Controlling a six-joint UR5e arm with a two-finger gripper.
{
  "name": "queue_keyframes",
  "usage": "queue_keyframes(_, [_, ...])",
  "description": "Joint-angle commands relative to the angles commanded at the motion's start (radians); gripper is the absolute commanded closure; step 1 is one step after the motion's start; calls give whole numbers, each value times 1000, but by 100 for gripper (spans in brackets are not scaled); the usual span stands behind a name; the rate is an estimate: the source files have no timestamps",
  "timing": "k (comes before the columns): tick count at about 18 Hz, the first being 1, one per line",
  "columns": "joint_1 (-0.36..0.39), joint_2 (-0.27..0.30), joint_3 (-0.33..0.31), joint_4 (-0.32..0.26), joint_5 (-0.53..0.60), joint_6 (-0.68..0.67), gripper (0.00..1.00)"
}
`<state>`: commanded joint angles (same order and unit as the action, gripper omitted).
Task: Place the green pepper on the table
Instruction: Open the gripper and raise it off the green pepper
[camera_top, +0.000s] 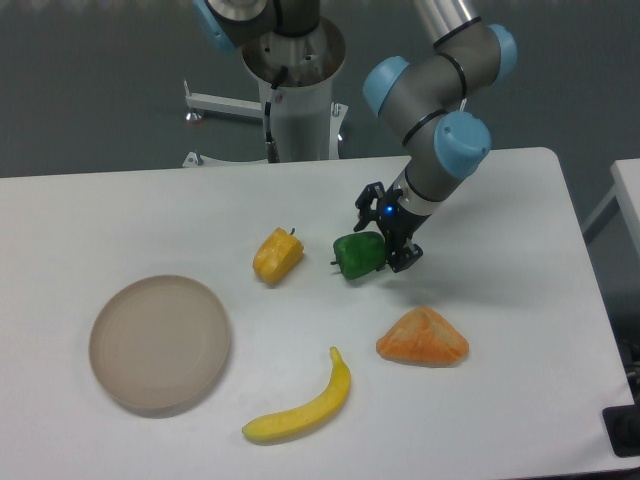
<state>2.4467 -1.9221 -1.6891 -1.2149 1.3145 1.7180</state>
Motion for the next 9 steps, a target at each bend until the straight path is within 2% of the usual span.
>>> queue_keyframes(3, [5,6,46,2,48,21,0])
queue_keyframes(9, [-2,-11,199,-3,141,2,0])
